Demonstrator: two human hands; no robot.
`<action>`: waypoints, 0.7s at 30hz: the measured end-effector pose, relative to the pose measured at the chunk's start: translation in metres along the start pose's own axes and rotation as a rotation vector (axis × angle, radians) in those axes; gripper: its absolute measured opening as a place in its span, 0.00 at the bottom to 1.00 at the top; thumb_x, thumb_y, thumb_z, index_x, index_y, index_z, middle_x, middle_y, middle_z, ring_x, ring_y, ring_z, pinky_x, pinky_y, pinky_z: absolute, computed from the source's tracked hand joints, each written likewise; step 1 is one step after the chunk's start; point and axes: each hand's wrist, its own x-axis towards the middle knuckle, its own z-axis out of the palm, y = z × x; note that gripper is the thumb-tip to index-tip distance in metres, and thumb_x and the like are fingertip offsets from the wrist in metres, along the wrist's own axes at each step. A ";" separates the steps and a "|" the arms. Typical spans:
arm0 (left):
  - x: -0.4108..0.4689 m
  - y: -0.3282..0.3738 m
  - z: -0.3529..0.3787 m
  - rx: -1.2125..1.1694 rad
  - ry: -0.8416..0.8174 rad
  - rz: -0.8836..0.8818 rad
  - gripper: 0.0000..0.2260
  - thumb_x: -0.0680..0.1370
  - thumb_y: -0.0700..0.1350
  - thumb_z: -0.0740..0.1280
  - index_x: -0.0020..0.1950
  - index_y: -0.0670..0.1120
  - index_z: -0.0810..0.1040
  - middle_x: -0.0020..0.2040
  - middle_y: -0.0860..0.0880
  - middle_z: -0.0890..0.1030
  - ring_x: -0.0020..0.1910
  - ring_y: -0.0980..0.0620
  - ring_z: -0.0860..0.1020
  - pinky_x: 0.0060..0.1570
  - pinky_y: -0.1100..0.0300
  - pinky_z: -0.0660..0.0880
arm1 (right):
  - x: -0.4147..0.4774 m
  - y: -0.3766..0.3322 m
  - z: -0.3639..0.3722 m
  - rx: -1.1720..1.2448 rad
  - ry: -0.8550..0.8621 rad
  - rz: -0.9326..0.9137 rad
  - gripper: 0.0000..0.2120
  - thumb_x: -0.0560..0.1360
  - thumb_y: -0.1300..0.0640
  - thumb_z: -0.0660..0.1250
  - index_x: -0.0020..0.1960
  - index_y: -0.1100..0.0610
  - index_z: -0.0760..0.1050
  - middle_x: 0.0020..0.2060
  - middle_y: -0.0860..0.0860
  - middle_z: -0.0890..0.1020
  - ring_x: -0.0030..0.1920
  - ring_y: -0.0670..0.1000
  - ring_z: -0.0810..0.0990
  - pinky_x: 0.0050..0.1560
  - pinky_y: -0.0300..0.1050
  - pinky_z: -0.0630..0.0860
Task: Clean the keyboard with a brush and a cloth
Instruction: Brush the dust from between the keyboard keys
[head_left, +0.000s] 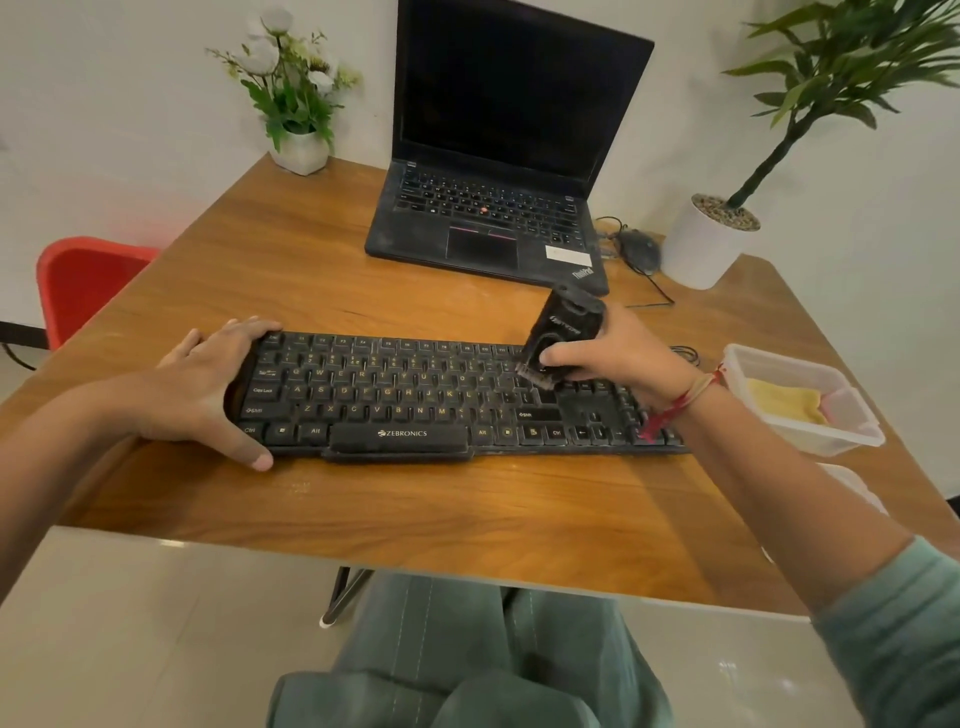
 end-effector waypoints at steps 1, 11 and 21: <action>0.000 0.001 0.000 -0.001 -0.003 0.000 0.56 0.40 0.79 0.70 0.63 0.74 0.47 0.67 0.61 0.55 0.75 0.55 0.49 0.72 0.54 0.32 | 0.003 0.002 -0.008 -0.023 0.033 0.021 0.15 0.67 0.60 0.76 0.49 0.54 0.73 0.47 0.52 0.81 0.47 0.49 0.81 0.43 0.44 0.82; 0.000 -0.002 0.000 -0.015 -0.006 -0.007 0.57 0.41 0.78 0.71 0.64 0.72 0.46 0.74 0.54 0.56 0.76 0.54 0.49 0.74 0.52 0.34 | -0.020 0.024 -0.023 -0.219 0.181 -0.040 0.14 0.67 0.55 0.75 0.49 0.60 0.77 0.39 0.51 0.81 0.43 0.51 0.80 0.39 0.40 0.76; 0.002 -0.007 0.001 0.021 0.028 0.015 0.56 0.41 0.79 0.70 0.63 0.75 0.46 0.70 0.60 0.56 0.74 0.52 0.55 0.74 0.52 0.36 | -0.041 0.051 -0.041 -0.262 0.204 -0.036 0.14 0.66 0.54 0.76 0.46 0.60 0.78 0.38 0.57 0.84 0.41 0.56 0.83 0.45 0.55 0.81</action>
